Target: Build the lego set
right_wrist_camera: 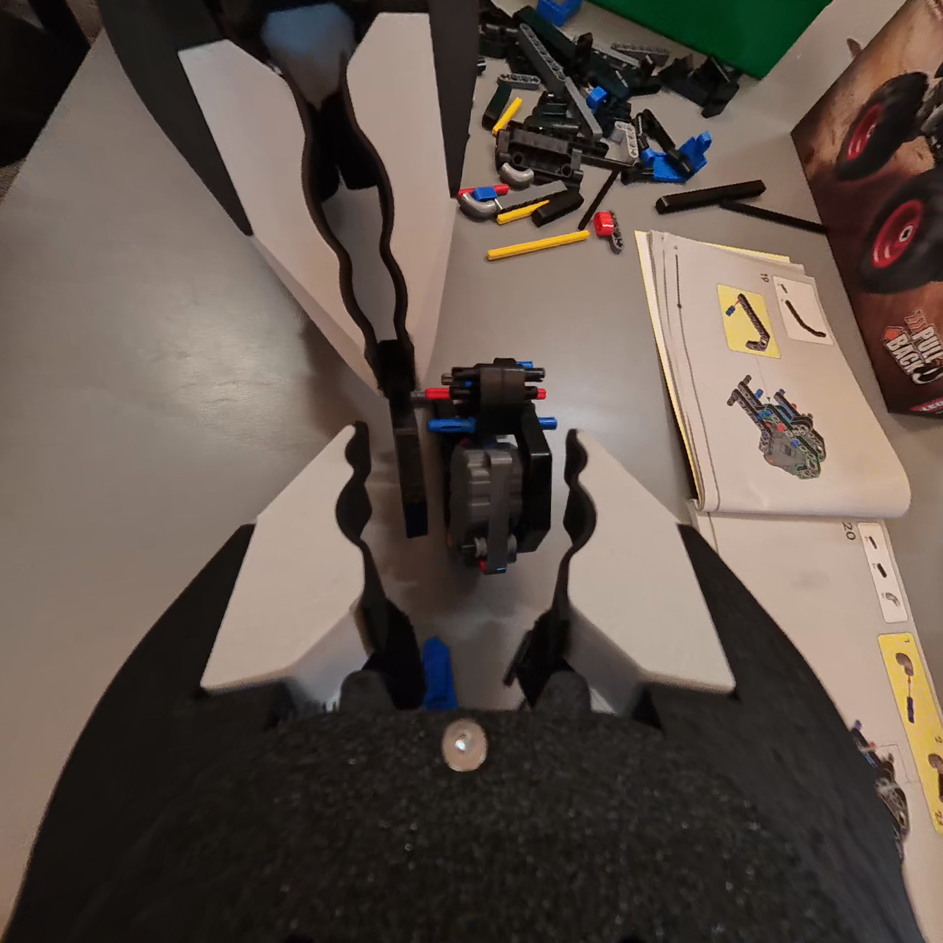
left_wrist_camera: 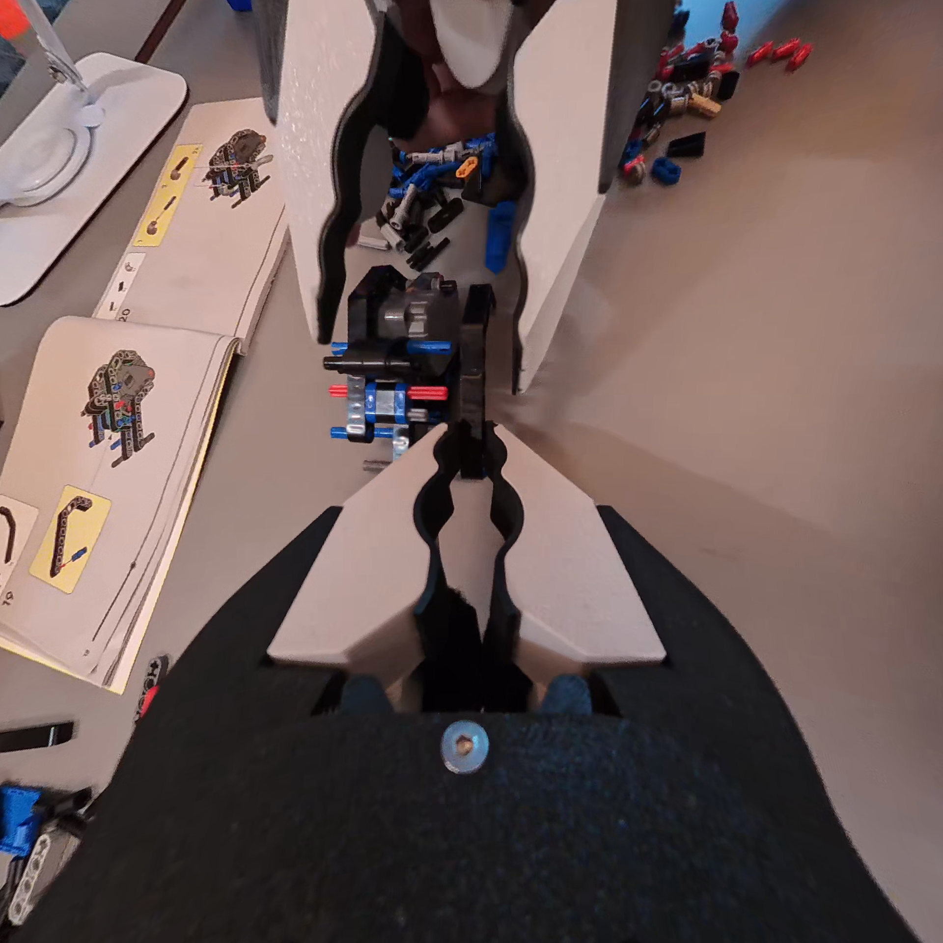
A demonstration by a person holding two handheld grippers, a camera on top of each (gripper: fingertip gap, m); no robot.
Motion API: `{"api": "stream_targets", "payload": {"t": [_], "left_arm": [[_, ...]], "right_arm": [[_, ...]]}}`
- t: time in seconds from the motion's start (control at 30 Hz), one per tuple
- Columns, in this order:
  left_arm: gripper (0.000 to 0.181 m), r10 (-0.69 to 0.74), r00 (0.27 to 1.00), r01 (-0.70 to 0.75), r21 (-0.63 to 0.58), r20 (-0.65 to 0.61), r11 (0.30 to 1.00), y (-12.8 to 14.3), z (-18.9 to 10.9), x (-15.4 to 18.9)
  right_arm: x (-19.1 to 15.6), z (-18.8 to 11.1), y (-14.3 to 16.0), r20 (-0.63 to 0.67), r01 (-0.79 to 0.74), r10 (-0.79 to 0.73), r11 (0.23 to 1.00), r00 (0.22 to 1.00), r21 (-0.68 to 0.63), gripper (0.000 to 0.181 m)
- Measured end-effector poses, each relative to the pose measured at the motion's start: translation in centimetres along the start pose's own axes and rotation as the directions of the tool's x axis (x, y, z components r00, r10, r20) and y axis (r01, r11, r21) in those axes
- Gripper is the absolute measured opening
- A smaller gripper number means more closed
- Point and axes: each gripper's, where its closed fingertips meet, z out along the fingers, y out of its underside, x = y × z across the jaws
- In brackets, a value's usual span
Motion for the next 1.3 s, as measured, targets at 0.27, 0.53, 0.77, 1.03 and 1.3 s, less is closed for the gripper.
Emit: {"api": "stream_targets", "payload": {"t": [0.27, 0.53, 0.77, 1.03, 1.3], "left_arm": [[0.007, -0.005, 0.999, 0.005, 0.001, -0.047, 1.0, 0.05, 0.39, -0.32], [0.006, -0.01, 0.999, 0.009, -0.028, -0.045, 1.0, 0.03, 0.17, -0.51], [0.006, -0.001, 0.998, -0.003, -0.071, -0.059, 0.997, 0.02, 0.19, -0.48], [0.006, -0.025, 0.994, 0.016, -0.089, -0.102, 0.996, -0.02, 0.35, -0.14], [0.006, -0.022, 0.991, 0.006, -0.125, -0.128, 0.992, 0.06, 0.28, 0.03]], "right_arm": [[0.11, 0.42, 0.54, 0.041, -0.014, 0.014, 1.0, 0.999, -0.011, 0.057], [-0.1, 0.33, 0.67, 0.075, -0.026, 0.027, 0.999, 0.997, -0.023, 0.059], [-0.45, 0.35, 0.48, 0.094, -0.031, 0.035, 0.999, 0.995, -0.044, 0.065], [-0.22, 0.31, 0.48, 0.079, -0.041, 0.046, 0.997, 0.996, -0.069, 0.054], [-0.46, 0.3, 0.47, 0.114, -0.067, 0.077, 0.994, 0.99, -0.089, 0.054]]}}
